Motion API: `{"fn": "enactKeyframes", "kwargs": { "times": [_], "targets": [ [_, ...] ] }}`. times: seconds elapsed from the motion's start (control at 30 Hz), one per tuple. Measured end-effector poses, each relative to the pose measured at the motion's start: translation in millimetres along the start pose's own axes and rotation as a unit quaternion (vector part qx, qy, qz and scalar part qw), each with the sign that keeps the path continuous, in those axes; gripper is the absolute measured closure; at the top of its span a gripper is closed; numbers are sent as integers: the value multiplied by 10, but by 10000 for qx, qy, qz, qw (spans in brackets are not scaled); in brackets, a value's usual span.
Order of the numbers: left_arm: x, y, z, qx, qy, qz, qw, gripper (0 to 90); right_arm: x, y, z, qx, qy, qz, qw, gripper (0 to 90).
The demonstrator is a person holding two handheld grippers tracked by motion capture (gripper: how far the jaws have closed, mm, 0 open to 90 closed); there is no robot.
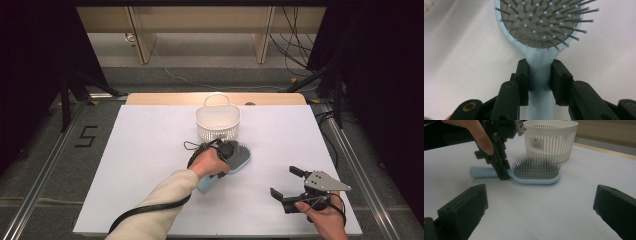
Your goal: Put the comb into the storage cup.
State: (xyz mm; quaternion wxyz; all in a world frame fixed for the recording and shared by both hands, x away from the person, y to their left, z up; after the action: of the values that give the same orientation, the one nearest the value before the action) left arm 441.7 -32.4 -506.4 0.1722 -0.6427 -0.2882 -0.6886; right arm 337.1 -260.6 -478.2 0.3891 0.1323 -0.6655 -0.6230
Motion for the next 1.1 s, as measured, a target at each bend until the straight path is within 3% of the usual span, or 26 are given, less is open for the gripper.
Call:
{"fn": "enactKeyframes", "kwargs": {
  "times": [0.6,1.1],
  "targets": [
    [8,-34,-6,-9,22,-187,9998,701,0,-2,3,-2,3,11,10000,3],
    [92,-60,7,-47,88,-644,9979,700,-2,-2,1,3,-6,10,10000,3]
  ]
}}
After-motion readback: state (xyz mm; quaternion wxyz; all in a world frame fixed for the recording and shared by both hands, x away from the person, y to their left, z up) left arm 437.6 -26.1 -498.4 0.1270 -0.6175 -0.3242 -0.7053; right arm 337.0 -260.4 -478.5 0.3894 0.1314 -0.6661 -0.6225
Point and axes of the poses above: each handheld gripper's, and its own axes: x roughly backward along the jaws, y roughly out of its top, z roughly to its left, the point moved 5 cm from there along -x, roughly forward along the jaws, and after that the axes turned 3 degrees about -x, right-handed, at the moved point
